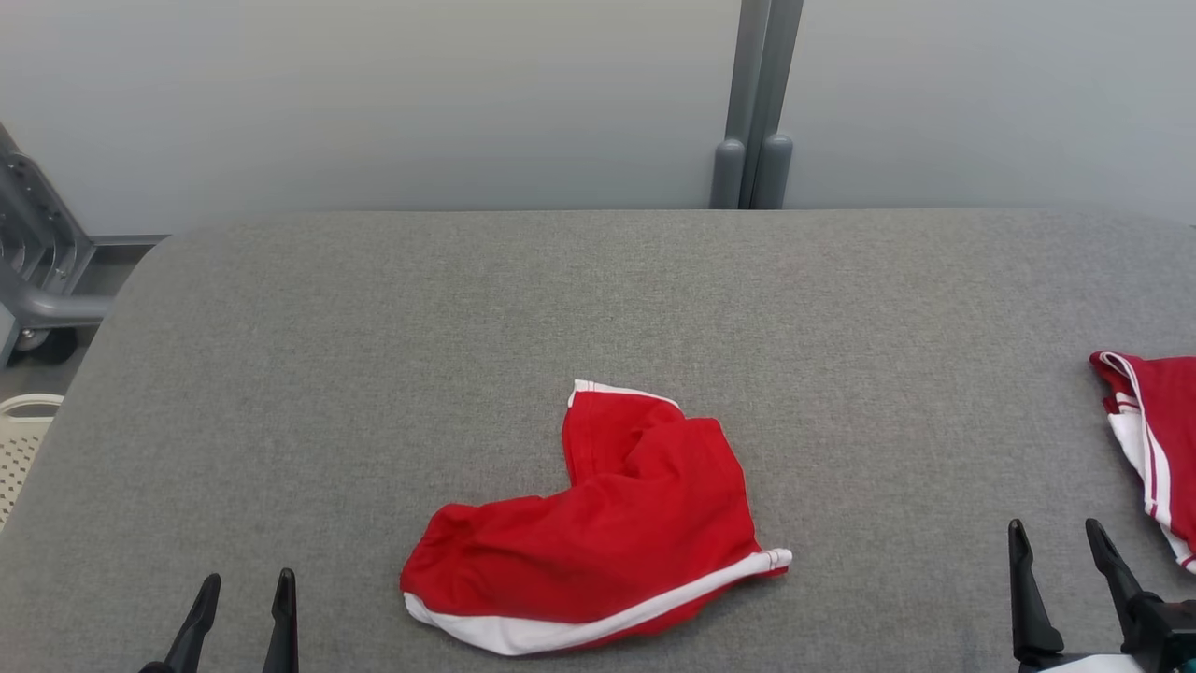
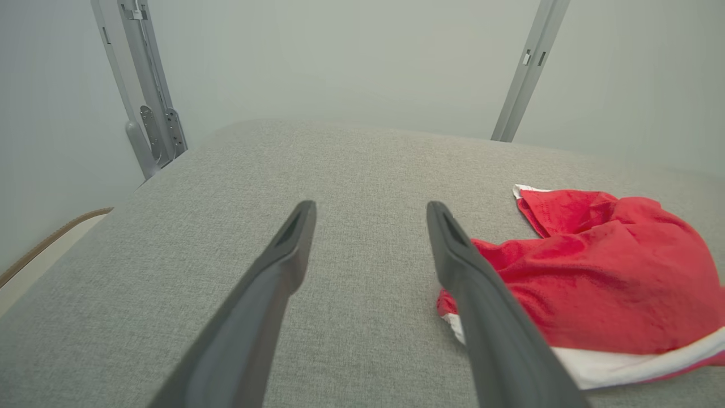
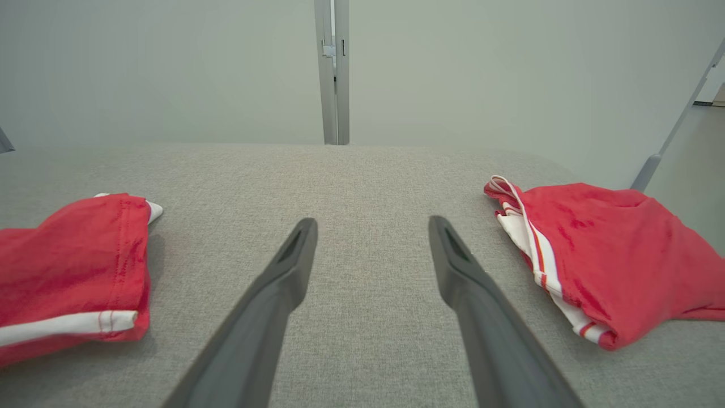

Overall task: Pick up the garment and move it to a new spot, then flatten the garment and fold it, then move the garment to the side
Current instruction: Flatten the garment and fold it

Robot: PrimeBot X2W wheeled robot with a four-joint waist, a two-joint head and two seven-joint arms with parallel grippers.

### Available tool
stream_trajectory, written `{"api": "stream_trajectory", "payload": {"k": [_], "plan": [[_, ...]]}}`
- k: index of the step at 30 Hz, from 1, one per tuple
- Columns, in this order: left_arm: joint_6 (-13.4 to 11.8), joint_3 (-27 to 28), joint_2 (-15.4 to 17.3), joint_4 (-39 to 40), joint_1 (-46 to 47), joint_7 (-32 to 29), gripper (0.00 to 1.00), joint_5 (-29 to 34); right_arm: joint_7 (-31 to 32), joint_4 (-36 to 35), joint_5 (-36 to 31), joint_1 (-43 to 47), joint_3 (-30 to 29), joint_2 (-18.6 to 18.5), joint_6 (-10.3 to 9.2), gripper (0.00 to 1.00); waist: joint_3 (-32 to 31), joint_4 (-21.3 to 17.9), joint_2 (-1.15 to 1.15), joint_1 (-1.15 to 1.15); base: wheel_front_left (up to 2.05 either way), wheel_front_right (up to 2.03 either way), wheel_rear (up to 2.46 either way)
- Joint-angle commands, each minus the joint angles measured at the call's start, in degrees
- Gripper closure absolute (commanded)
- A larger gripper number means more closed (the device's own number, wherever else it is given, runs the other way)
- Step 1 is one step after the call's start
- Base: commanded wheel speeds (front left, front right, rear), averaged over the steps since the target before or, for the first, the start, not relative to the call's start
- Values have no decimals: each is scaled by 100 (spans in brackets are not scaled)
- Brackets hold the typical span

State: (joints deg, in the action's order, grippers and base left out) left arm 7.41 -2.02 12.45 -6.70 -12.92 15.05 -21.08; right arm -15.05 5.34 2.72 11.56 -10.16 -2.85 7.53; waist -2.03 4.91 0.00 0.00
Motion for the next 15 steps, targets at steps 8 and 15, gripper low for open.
{"api": "stream_trajectory", "payload": {"k": [8,15], "plan": [[13,-52,116,78,-34,14,0,-52,-18,-43,57,94,9,-12,-8,0,33,-115,0,0,0,0,0],[13,-111,142,22,-42,14,0,-76,-18,-32,15,29,3,-12,-8,0,54,-141,0,0,0,0,0]]}}
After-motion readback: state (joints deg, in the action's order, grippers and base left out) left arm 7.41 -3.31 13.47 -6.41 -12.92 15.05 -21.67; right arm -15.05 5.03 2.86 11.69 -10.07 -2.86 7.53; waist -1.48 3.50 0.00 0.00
